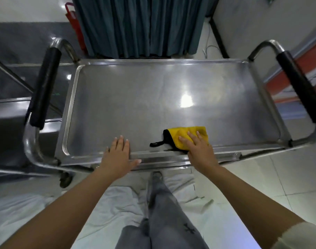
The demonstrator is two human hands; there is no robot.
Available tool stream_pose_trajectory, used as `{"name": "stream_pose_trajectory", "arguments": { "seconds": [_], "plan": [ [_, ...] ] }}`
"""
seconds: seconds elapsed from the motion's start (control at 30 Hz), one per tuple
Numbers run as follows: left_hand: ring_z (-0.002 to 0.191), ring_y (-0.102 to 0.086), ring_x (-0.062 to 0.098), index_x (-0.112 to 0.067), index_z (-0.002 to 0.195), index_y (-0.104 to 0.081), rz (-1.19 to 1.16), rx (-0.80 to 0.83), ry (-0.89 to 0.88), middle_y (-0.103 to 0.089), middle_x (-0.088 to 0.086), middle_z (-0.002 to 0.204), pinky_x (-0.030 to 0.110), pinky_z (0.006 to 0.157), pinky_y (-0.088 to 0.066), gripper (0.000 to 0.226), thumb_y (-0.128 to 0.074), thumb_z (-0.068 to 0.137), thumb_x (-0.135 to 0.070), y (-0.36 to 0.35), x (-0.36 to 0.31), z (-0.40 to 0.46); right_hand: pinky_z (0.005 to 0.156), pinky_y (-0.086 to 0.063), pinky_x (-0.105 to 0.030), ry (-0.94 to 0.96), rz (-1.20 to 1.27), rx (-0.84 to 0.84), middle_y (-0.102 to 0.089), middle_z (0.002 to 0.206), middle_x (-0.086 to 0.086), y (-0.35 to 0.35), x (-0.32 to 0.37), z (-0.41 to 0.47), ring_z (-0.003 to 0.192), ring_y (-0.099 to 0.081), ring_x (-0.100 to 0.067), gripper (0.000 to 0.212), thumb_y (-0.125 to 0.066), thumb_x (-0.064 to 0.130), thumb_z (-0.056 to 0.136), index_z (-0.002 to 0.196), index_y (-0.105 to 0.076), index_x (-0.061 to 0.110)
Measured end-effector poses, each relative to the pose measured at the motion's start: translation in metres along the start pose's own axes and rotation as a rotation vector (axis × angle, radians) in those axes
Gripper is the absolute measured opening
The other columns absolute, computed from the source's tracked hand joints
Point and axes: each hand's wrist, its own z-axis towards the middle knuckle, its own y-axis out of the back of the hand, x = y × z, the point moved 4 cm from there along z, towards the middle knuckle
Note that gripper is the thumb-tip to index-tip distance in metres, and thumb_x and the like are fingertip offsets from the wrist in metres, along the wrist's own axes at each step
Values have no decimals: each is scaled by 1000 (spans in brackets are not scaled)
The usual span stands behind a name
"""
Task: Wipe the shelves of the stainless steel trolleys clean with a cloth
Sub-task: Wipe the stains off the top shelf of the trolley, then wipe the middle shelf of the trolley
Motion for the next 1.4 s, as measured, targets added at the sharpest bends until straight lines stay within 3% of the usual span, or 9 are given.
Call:
{"name": "stream_pose_trajectory", "arguments": {
  "seconds": [0.2,0.4,0.57,0.77,0.97,1.07,1.2,1.4],
  "plan": [
    [148,6,24,-12,153,5,-2,-36,-63,7,9,161,46,119,-6,93,-28,89,-71,-32,-25,-62,103,-38,-50,83,144,-100,-31,152,-11,25,3,-62,139,-25,-36,57,-48,2,89,142,-43,24],
    [149,-4,20,-17,154,-2,-87,-46,-116,-2,5,162,40,119,-9,85,-35,92,-65,-44,-45,-100,94,-47,-48,146,278,-214,-39,144,-10,30,2,-118,132,-38,-32,61,-49,-8,81,136,-51,19],
    [149,-4,19,-17,154,-3,-125,-69,-157,-4,4,162,36,119,-10,83,-37,93,-62,-43,-67,-110,92,-49,-45,172,230,-150,-36,147,-10,15,-13,-141,133,-37,-31,61,-54,-4,84,138,-48,23],
    [148,-7,19,-17,154,-6,-98,-20,-119,-9,4,162,39,120,-12,80,-36,94,-61,-77,-95,-84,89,-50,-41,121,236,-100,-34,149,-8,-22,-54,-129,134,-34,-29,58,-54,2,88,141,-44,25],
    [149,-4,22,-19,154,-5,-25,-37,-89,-4,4,162,44,120,-8,74,-29,96,-59,-171,-113,10,86,-50,-46,149,214,-130,-45,140,-9,-125,-98,-68,126,-42,-32,50,-52,4,88,135,-50,21],
    [149,2,18,-19,154,-2,21,-120,-98,4,2,162,44,119,-1,74,-25,96,-60,-218,-116,69,85,-50,-48,171,217,-166,-40,143,-12,-188,-117,-26,128,-41,-36,54,-53,3,86,137,-49,20],
    [149,0,19,-16,153,-6,11,-355,-120,-1,5,162,45,118,-1,73,-22,96,-59,-259,-114,148,87,-48,-50,200,274,-301,-48,136,-17,-250,-138,30,123,-43,-38,51,-55,-1,83,132,-54,12],
    [147,-19,25,-12,148,-32,30,-685,-158,-25,9,157,51,116,-10,79,-11,89,-59,-276,-117,225,98,-32,-64,269,-11,-564,-49,142,-5,-307,-142,72,133,-42,-35,48,-45,40,88,134,-52,29]
  ]
}}
